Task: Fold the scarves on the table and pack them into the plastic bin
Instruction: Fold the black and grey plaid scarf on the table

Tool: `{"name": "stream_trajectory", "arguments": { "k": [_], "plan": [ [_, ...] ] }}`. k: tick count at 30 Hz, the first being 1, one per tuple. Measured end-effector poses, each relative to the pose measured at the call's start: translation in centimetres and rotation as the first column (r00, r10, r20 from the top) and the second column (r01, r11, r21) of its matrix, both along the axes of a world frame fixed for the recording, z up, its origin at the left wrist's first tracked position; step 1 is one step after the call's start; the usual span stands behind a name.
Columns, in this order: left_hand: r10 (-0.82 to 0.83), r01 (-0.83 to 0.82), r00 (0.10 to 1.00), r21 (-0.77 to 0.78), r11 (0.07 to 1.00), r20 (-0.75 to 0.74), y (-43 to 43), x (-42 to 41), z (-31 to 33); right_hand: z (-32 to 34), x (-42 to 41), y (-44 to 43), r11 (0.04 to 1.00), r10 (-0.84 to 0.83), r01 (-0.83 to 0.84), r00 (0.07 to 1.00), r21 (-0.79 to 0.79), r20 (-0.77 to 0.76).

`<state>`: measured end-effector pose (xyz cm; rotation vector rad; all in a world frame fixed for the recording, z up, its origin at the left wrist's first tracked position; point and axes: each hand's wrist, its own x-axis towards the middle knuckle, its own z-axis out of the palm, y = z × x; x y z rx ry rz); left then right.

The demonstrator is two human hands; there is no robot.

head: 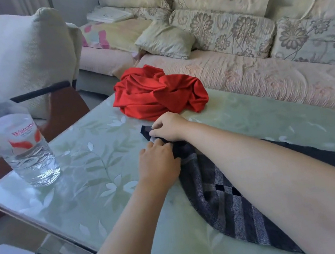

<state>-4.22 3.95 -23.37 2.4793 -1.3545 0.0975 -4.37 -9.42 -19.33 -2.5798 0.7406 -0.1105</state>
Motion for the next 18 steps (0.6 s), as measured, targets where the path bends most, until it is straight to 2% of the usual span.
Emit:
{"name": "stream_trajectory", "arguments": {
  "k": [4,7,12,18],
  "plan": [
    [0.034,-0.054,0.974,-0.085,0.995,-0.223,-0.1,-0.6,0.6,0.3,0.0,-0.2,0.998,-0.029,0.03,1.0,0.058,-0.011],
    [0.015,-0.06,0.963,-0.16,0.985,-0.27,0.0,-1.0,1.4,1.0,-1.2,-0.7,0.98,-0.142,0.128,0.986,0.15,0.089],
    [-0.155,-0.006,0.914,-0.396,0.918,-0.375,0.2,-3.3,4.7,3.1,-6.7,-3.1,0.938,-0.322,0.275,0.917,0.212,0.237],
    [-0.382,0.154,0.796,-0.454,0.878,-0.47,-1.6,-9.4,7.3,5.5,-17.8,-5.5,0.864,-0.498,0.437,0.815,0.249,0.297]
  ]
}}
